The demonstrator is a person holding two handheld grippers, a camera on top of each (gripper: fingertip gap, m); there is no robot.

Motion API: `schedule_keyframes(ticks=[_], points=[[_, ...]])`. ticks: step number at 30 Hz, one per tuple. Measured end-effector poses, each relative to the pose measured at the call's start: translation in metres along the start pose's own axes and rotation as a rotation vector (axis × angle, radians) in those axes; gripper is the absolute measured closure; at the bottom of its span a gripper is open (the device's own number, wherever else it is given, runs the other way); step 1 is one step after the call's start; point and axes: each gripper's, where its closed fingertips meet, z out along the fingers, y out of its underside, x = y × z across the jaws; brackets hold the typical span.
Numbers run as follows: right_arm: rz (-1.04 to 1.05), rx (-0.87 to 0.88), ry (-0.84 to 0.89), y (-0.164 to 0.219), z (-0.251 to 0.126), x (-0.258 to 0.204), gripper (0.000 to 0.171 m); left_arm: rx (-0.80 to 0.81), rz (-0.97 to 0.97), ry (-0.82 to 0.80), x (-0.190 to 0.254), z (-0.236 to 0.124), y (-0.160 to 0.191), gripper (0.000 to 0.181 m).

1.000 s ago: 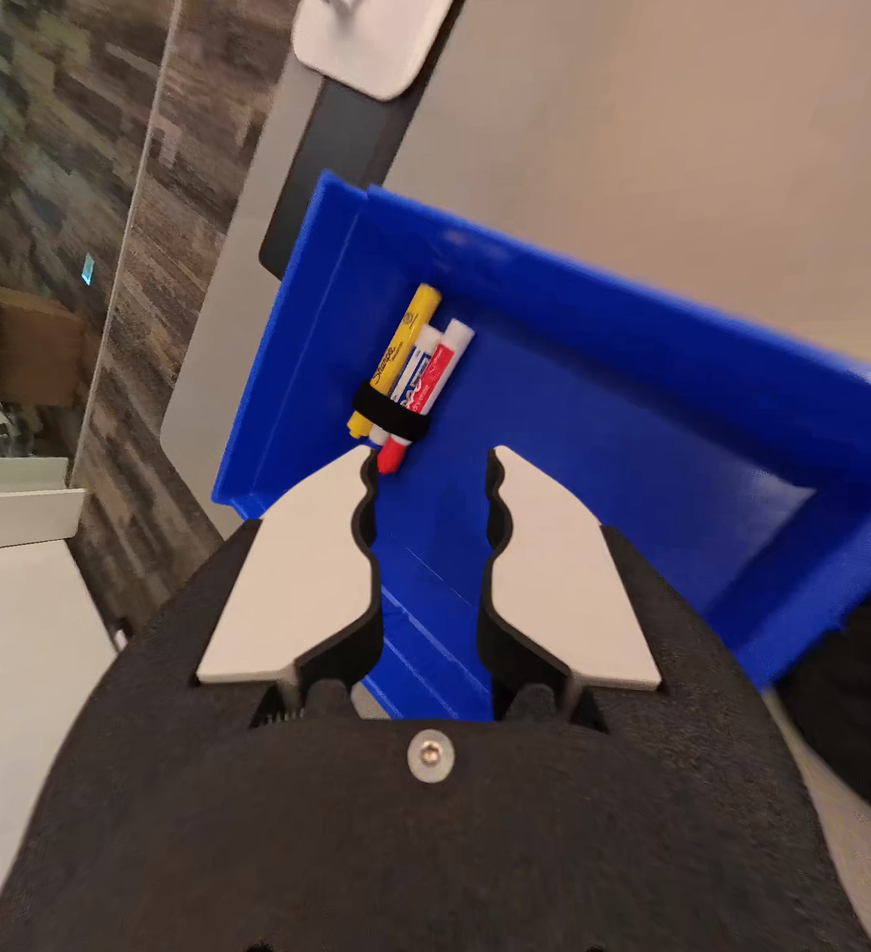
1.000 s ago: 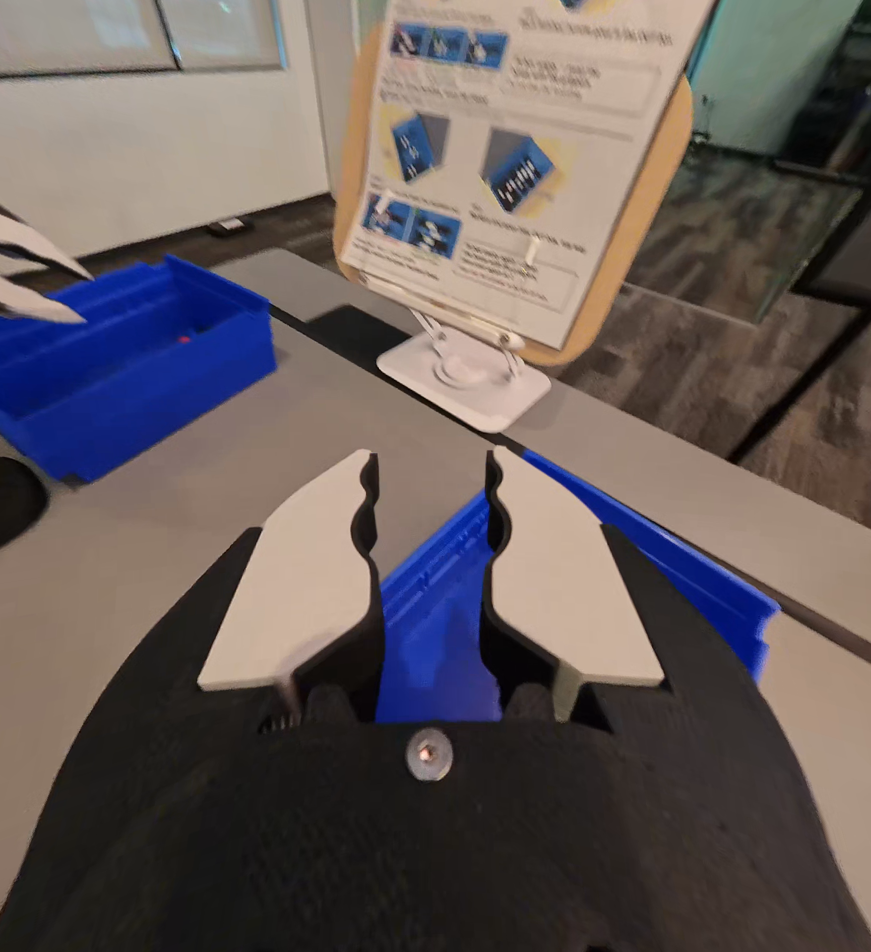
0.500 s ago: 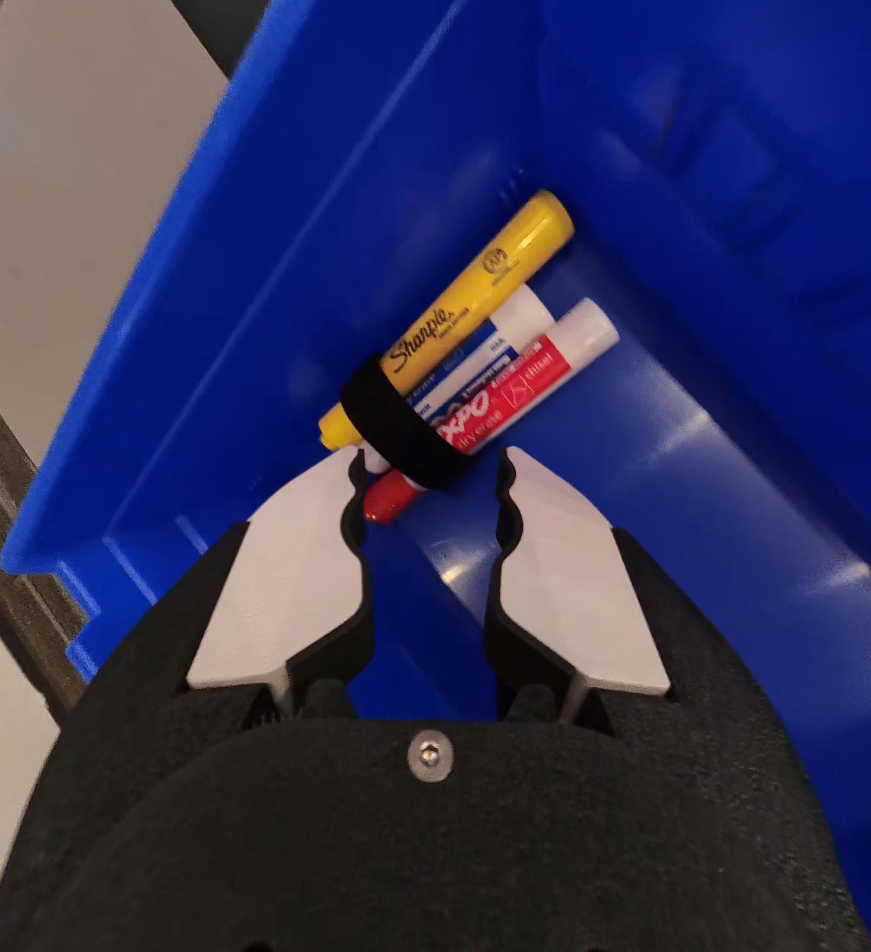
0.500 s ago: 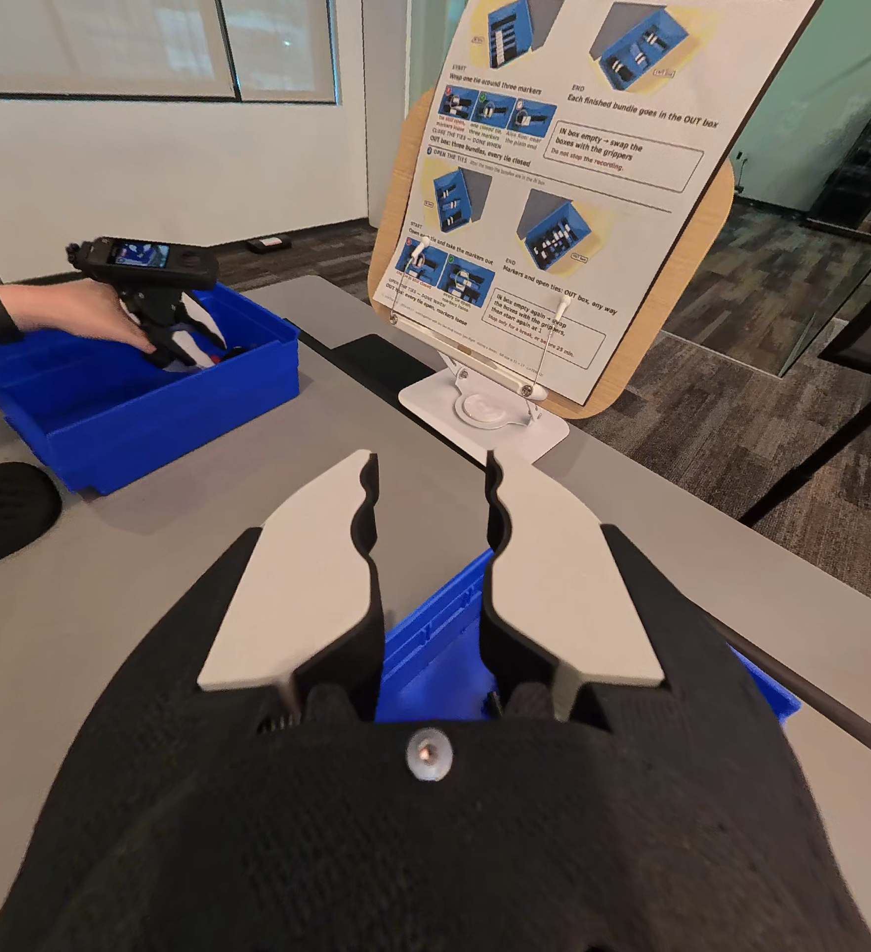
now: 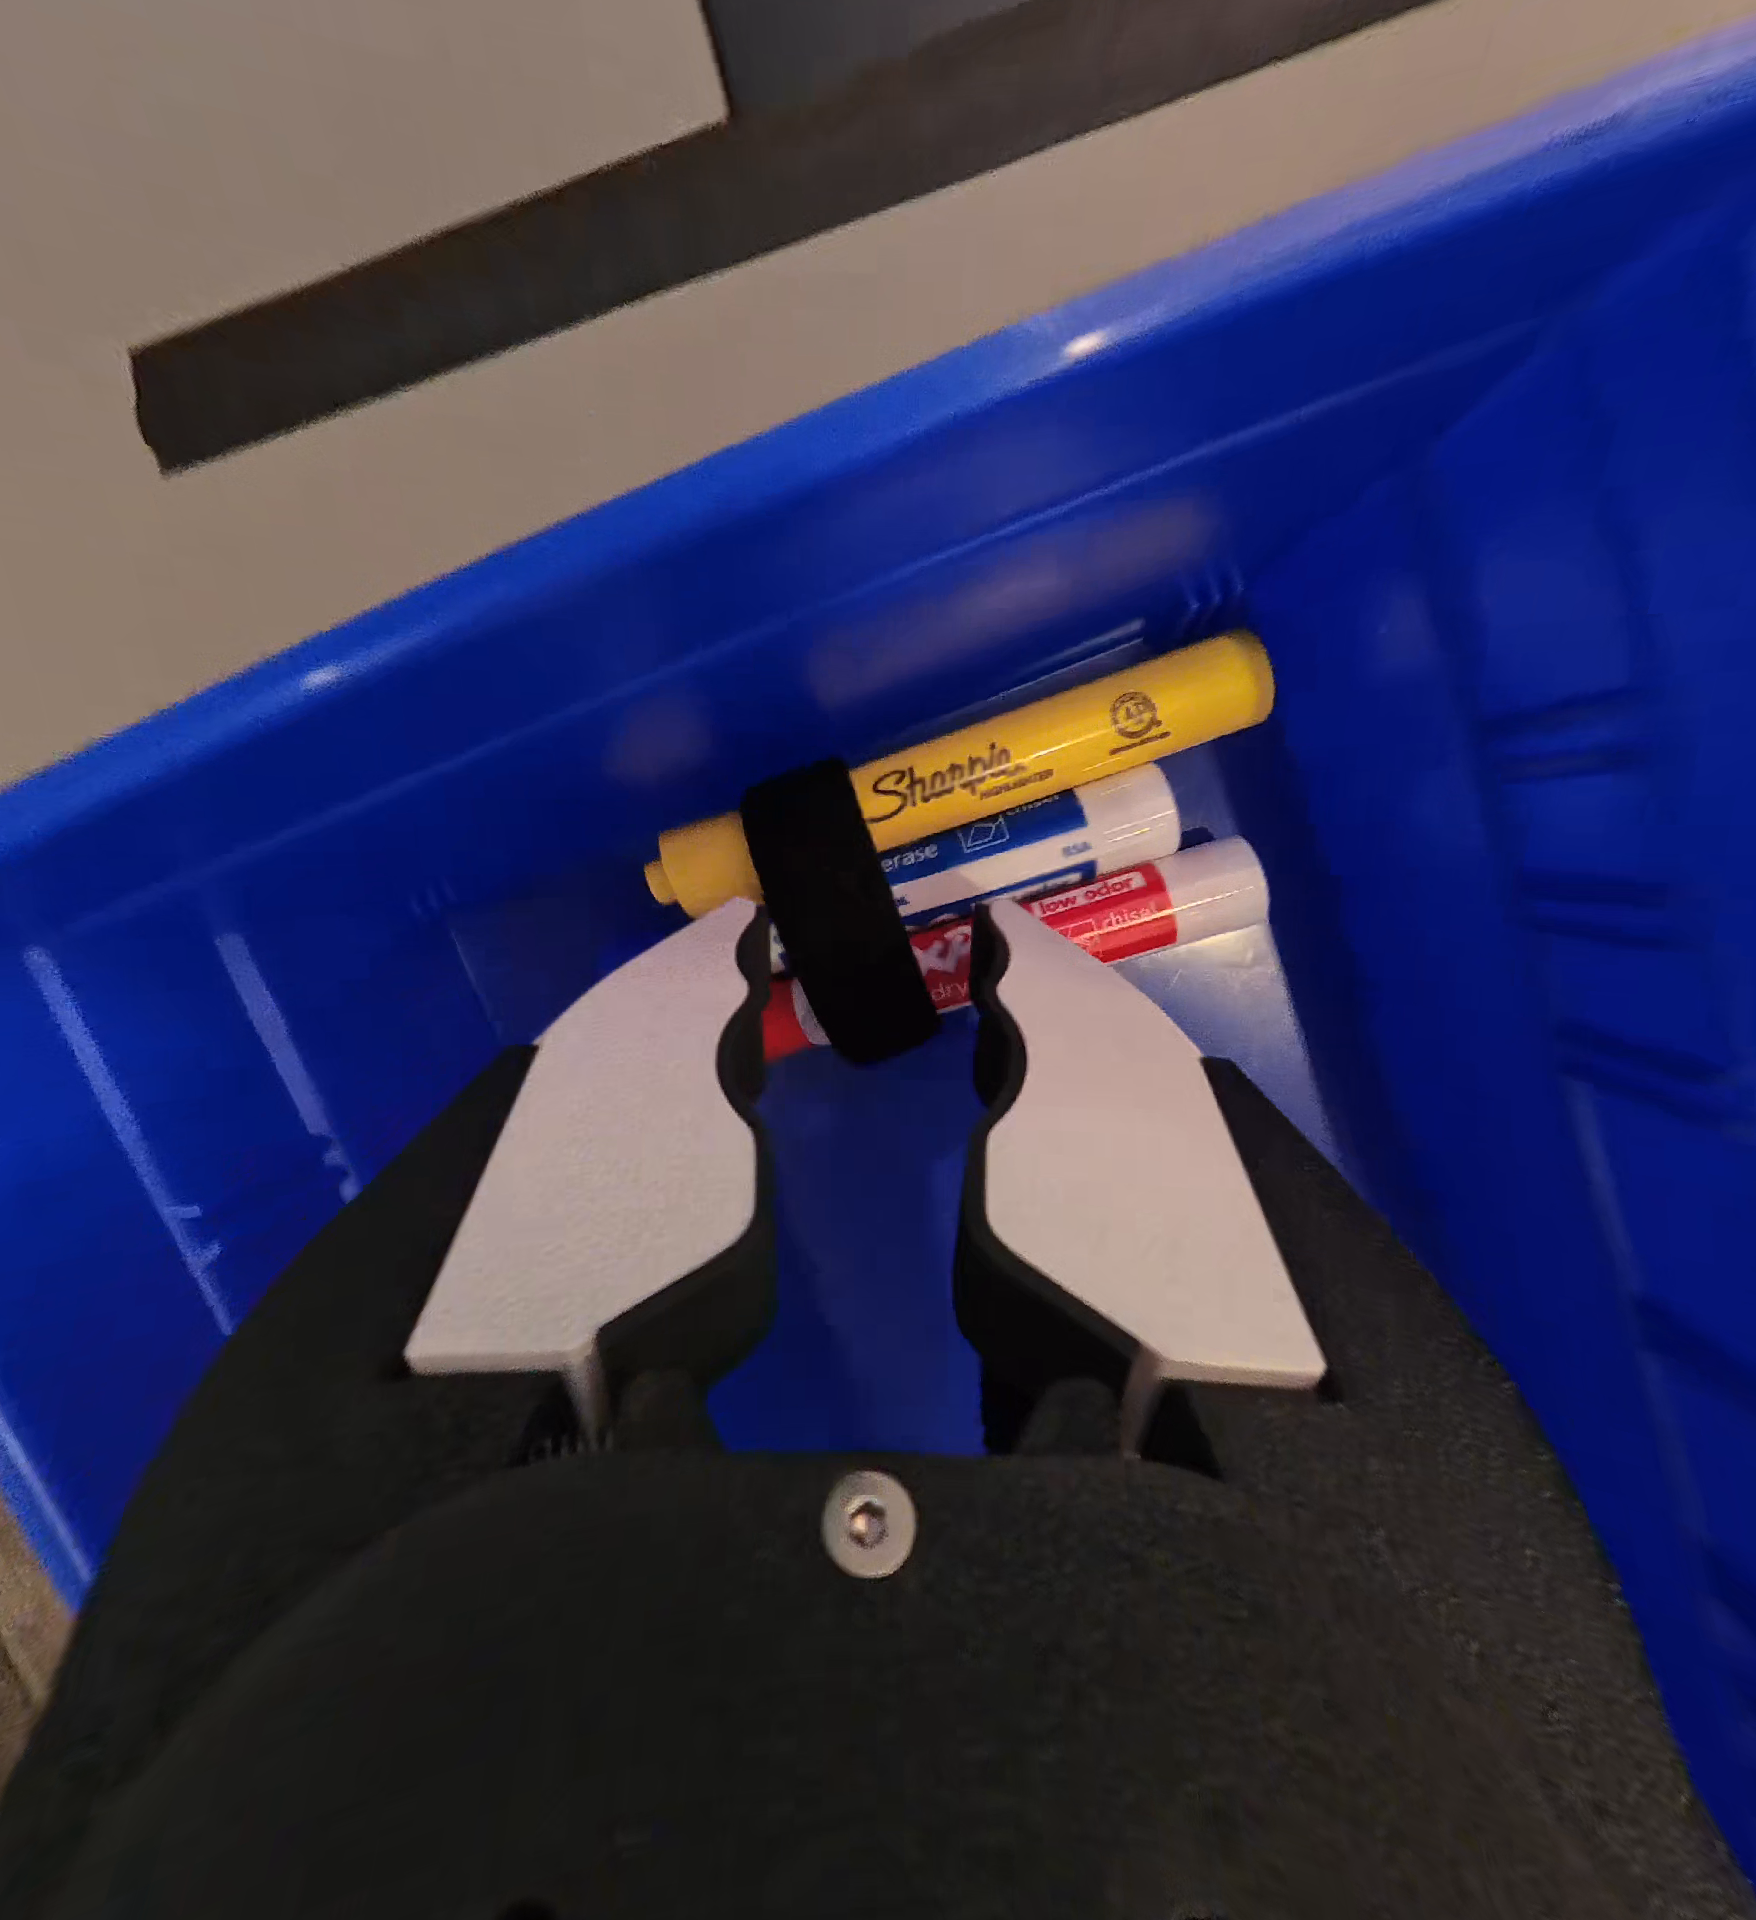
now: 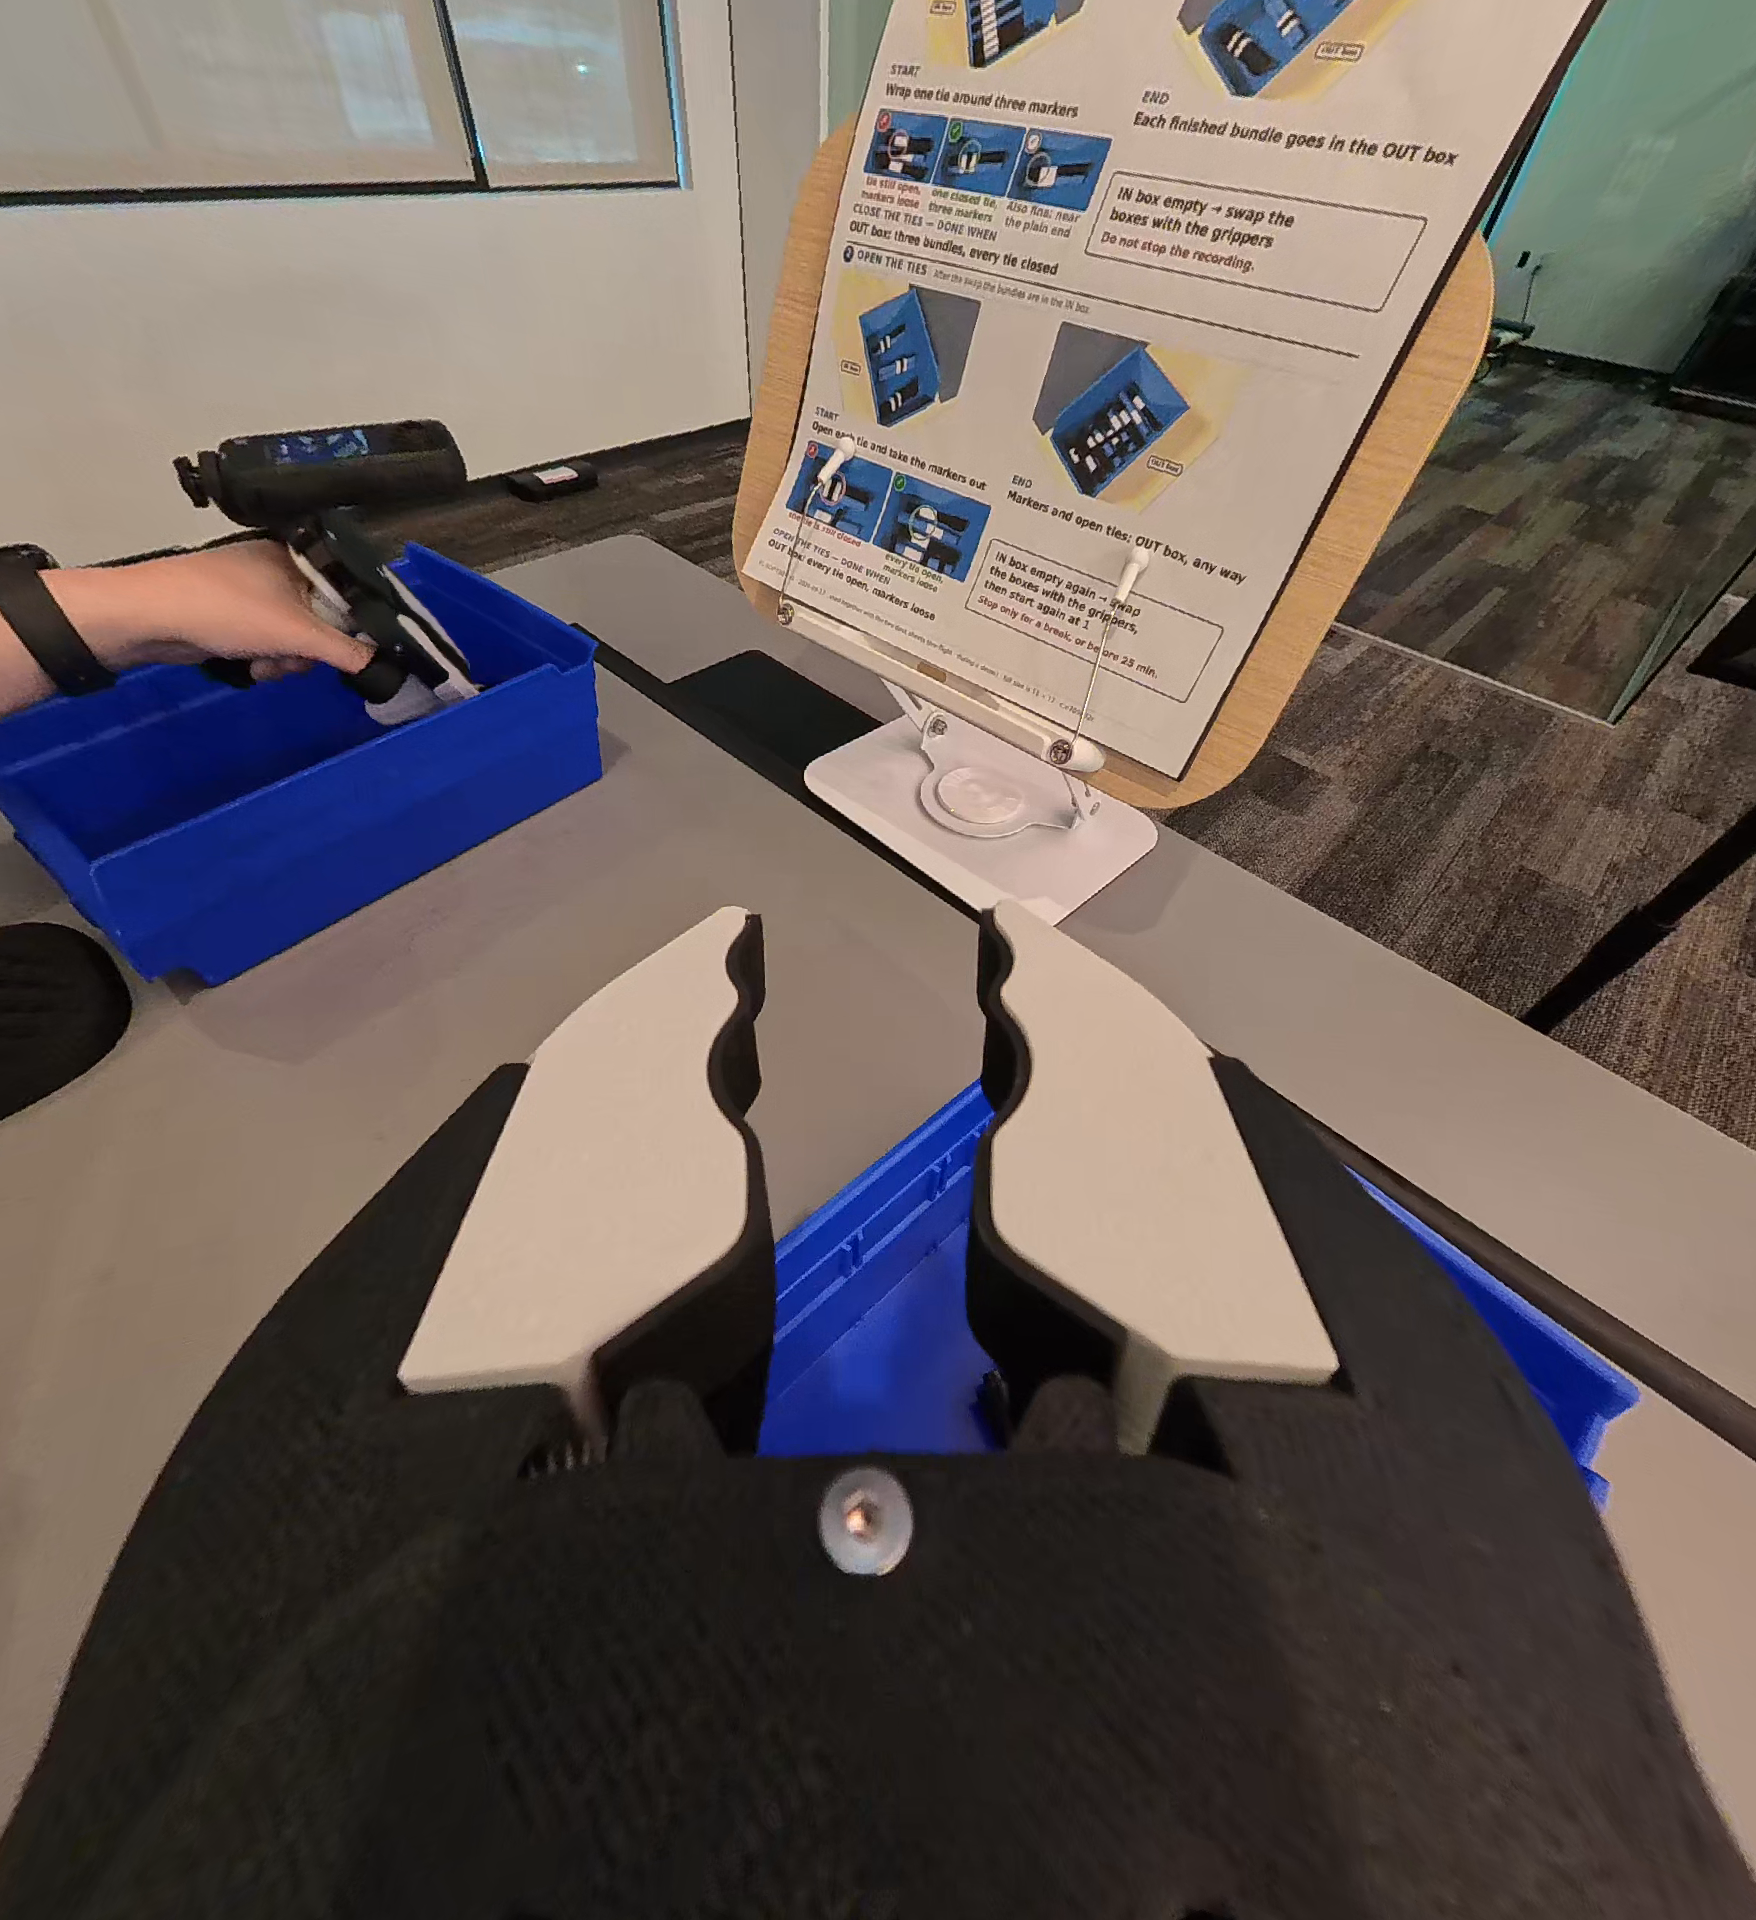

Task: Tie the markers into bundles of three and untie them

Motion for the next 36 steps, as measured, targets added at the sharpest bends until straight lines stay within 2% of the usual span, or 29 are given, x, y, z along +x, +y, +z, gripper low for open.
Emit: schedule_keyframes(ticks=[11, 15, 19, 24, 36], points=[[-0.011, -0.010, -0.015, 0.002, 0.002, -0.004, 0.131, -0.039, 0.006, -0.020, 0.015, 0.008, 0.001, 0.158], [-0.017, -0.006, -0.017, 0.001, 0.001, -0.004, 0.131, -0.011, -0.017, 0.059, 0.029, 0.006, -0.003, 0.159], [-0.016, -0.002, -0.016, 0.001, 0.000, -0.002, 0.132, 0.027, -0.089, 0.228, 0.045, 0.005, -0.007, 0.159], [-0.009, 0.002, -0.016, 0.001, -0.001, -0.001, 0.132, 0.046, -0.116, 0.280, 0.040, 0.004, -0.007, 0.163], [-0.009, -0.011, -0.015, 0.004, 0.003, -0.001, 0.132, 0.065, -0.052, 0.266, 0.037, -0.010, -0.007, 0.171]])
